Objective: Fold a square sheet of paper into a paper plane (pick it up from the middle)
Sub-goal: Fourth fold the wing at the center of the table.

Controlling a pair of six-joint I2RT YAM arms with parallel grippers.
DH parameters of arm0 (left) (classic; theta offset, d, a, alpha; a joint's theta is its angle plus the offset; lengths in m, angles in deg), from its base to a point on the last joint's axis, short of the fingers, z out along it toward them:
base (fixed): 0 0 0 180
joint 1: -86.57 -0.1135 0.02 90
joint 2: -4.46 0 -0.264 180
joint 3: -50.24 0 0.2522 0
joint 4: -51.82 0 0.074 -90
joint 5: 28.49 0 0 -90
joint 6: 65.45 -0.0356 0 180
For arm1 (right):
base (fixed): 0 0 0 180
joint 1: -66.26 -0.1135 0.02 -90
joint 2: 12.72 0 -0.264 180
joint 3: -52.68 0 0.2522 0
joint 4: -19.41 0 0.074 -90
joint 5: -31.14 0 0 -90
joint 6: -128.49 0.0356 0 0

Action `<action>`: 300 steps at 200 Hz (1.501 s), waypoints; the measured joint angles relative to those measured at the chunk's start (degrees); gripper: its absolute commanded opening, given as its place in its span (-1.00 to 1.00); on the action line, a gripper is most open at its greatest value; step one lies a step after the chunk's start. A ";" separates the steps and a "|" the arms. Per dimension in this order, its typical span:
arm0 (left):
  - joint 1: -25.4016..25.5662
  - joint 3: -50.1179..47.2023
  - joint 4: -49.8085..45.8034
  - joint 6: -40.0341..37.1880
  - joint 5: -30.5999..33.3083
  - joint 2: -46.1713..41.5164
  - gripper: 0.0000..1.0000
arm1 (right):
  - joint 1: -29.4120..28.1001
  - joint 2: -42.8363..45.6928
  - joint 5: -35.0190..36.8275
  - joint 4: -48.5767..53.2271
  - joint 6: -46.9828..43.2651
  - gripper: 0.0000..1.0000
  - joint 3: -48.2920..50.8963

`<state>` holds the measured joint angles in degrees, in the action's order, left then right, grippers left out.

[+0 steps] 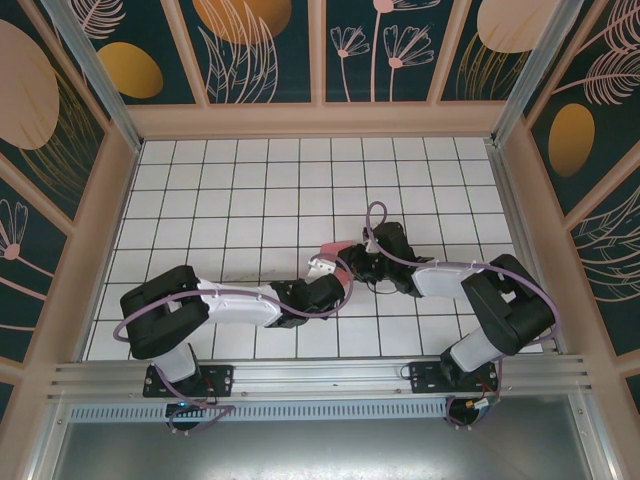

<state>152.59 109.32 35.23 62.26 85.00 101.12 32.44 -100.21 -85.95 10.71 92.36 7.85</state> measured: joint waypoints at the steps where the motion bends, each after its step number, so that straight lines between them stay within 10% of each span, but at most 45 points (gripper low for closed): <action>1: 0.00 0.00 0.00 -0.02 0.00 0.00 -0.06 | 0.00 0.00 0.00 0.00 0.02 -0.36 0.00; 110: 0.00 0.00 0.07 -1.60 -0.24 0.04 -0.78 | 0.02 0.13 0.15 1.44 -0.07 -0.32 -0.07; 190: -1.77 -0.02 4.17 -3.87 -9.92 0.02 -0.82 | 1.27 14.01 6.38 11.13 -3.45 0.14 0.22; 300: -11.39 -9.99 22.14 1.64 -34.10 -3.30 -0.83 | -2.97 17.53 9.14 8.00 -2.03 -0.64 6.62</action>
<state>141.21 99.33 57.37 63.90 50.90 97.82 29.47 -82.68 -76.82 18.71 90.33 14.47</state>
